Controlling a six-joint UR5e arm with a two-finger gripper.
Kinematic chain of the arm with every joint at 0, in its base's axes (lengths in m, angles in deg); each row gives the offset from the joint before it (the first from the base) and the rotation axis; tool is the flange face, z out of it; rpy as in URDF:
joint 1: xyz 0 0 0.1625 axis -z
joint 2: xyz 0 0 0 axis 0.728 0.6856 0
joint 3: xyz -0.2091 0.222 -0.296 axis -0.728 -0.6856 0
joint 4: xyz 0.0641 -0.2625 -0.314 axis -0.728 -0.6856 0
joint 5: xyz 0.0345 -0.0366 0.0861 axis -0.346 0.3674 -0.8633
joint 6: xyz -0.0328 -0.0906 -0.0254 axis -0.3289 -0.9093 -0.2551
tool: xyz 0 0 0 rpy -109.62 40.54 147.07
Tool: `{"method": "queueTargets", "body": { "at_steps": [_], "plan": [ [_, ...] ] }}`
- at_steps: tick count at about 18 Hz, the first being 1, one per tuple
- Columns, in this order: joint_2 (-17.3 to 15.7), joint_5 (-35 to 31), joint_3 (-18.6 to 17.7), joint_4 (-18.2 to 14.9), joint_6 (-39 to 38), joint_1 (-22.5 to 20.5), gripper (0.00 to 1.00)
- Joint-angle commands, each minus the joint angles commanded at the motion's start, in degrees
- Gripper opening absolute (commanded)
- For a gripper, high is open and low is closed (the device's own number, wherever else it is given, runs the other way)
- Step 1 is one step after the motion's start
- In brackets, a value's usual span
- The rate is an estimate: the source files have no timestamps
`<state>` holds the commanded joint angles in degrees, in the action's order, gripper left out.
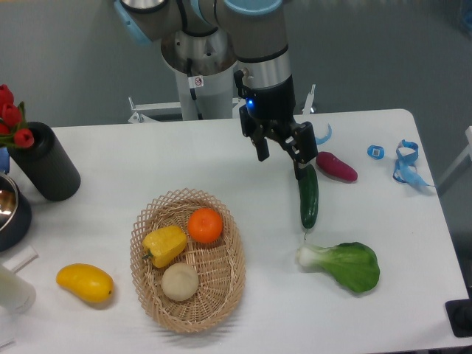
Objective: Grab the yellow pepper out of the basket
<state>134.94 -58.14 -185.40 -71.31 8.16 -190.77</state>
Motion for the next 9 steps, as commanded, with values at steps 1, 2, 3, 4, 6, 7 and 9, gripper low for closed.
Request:
{"method": "queueTargets", "body": {
  "at_steps": [1, 2, 3, 4, 6, 7, 9],
  "plan": [
    [0.0, 0.0, 0.0, 0.0, 0.0, 0.0, 1.0],
    [0.0, 0.1, 0.0, 0.0, 0.0, 0.0, 1.0],
    [0.0, 0.2, 0.0, 0.0, 0.1, 0.0, 1.0],
    [0.1, 0.3, 0.1, 0.0, -0.1, 0.1, 1.0],
    [0.2, 0.3, 0.0, 0.0, -0.3, 0.1, 1.0],
    [0.3, 0.3, -0.3, 0.0, -0.3, 0.1, 1.0],
    [0.5, 0.3, -0.4, 0.0, -0.4, 0.2, 1.0]
  ]
}}
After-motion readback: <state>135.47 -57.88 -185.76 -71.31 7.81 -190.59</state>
